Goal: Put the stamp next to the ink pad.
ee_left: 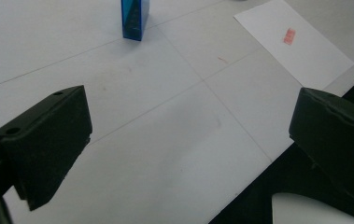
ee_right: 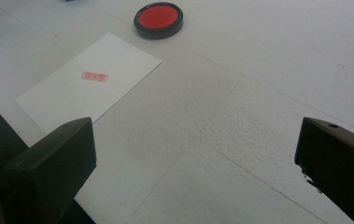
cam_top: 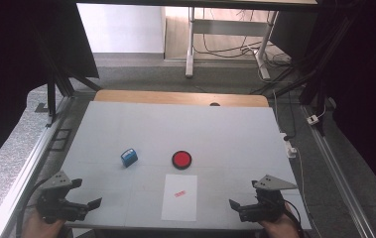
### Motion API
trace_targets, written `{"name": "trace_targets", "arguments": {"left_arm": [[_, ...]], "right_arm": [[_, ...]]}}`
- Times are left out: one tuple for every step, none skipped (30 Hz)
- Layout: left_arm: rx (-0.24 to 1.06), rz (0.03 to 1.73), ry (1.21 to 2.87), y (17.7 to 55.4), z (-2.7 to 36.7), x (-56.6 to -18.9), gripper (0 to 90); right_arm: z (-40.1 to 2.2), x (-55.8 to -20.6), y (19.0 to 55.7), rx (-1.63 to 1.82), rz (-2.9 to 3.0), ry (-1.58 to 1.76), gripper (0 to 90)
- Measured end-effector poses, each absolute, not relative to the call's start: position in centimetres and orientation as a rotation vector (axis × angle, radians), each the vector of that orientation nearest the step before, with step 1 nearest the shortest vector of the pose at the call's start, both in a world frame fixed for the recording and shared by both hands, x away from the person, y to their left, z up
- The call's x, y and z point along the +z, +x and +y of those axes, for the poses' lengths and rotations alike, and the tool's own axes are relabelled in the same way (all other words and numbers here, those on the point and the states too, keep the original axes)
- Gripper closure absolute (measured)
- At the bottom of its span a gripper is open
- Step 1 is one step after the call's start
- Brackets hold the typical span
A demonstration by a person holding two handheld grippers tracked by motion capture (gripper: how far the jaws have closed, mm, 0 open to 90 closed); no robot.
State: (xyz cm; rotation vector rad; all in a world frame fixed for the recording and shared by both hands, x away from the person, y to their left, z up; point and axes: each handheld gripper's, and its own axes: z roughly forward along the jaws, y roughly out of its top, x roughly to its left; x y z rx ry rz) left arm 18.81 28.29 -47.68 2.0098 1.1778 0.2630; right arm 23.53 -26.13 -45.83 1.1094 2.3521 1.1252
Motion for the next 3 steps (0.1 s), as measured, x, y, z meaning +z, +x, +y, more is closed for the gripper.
{"name": "trace_targets", "arguments": {"left_arm": [[0.261, 1.184, 2.014, 18.85, 28.30, -47.69, 0.0], [0.259, 1.189, 2.010, 18.89, 28.28, -47.69, 0.0], [0.255, 1.189, 2.009, 18.94, 28.30, -47.69, 0.0]], "right_arm": [[-26.13, -45.84, 23.54, 1.124, 2.353, 1.109, 0.0], [-26.12, -45.85, 23.54, 1.126, 2.352, 1.108, 0.0], [-26.12, -45.87, 23.54, 1.123, 2.354, 1.109, 0.0]]}}
